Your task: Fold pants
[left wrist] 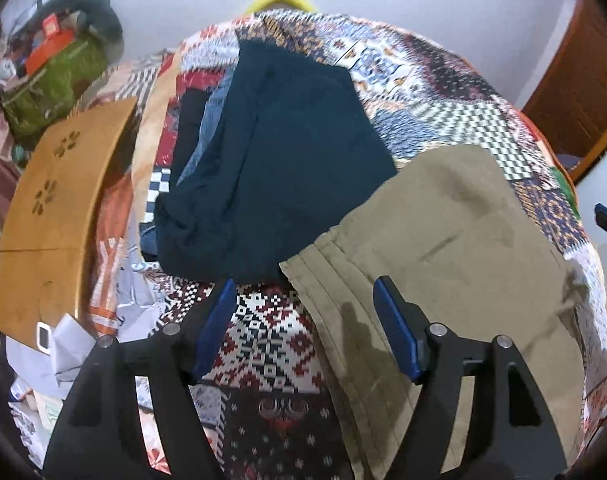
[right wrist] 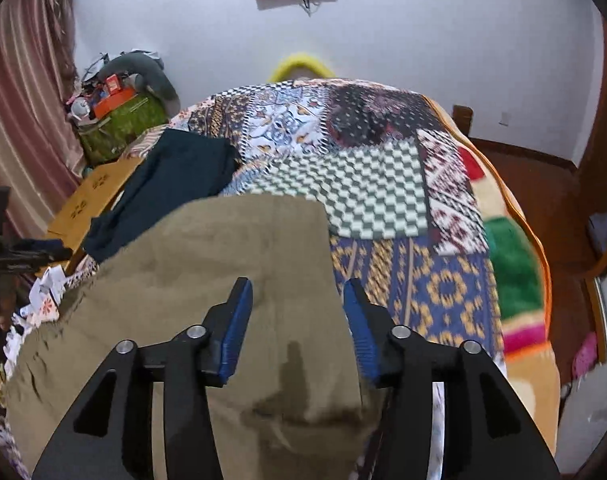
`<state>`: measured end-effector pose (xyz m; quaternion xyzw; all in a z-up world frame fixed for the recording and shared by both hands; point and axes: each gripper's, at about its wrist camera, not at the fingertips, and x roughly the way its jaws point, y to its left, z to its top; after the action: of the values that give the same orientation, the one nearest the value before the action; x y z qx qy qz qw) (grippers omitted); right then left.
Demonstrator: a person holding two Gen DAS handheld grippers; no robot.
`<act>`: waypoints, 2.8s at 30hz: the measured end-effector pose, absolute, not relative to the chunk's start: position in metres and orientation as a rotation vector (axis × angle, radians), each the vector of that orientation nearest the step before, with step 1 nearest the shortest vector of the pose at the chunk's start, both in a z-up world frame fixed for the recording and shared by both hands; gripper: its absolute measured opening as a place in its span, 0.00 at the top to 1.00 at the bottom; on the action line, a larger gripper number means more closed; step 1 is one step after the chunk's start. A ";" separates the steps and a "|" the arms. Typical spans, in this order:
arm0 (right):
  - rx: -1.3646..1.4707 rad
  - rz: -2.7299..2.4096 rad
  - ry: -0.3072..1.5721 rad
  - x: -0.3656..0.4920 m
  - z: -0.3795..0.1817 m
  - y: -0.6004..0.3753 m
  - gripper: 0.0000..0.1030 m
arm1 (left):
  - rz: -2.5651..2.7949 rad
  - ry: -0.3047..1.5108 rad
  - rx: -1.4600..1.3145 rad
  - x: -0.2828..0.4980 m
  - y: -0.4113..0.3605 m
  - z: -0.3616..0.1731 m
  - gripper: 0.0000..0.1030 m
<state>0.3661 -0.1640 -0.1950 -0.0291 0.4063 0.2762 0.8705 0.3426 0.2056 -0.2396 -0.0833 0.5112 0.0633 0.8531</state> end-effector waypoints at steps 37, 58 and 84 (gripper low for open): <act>-0.018 0.647 0.911 0.490 -0.246 -0.095 0.92 | 0.096 1.045 -0.247 0.376 0.212 -0.264 0.66; -0.020 0.634 0.578 0.361 -0.103 -0.171 0.92 | 0.053 0.740 -0.004 0.285 0.147 -0.124 0.64; 0.054 0.573 0.844 0.178 -0.206 -0.231 0.92 | -0.032 0.915 0.016 0.148 0.110 -0.205 0.54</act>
<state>0.1783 -0.2312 -0.2058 0.0258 0.4039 0.2743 0.8724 0.1478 0.1098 -0.2053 0.0078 0.4417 -0.0153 0.8970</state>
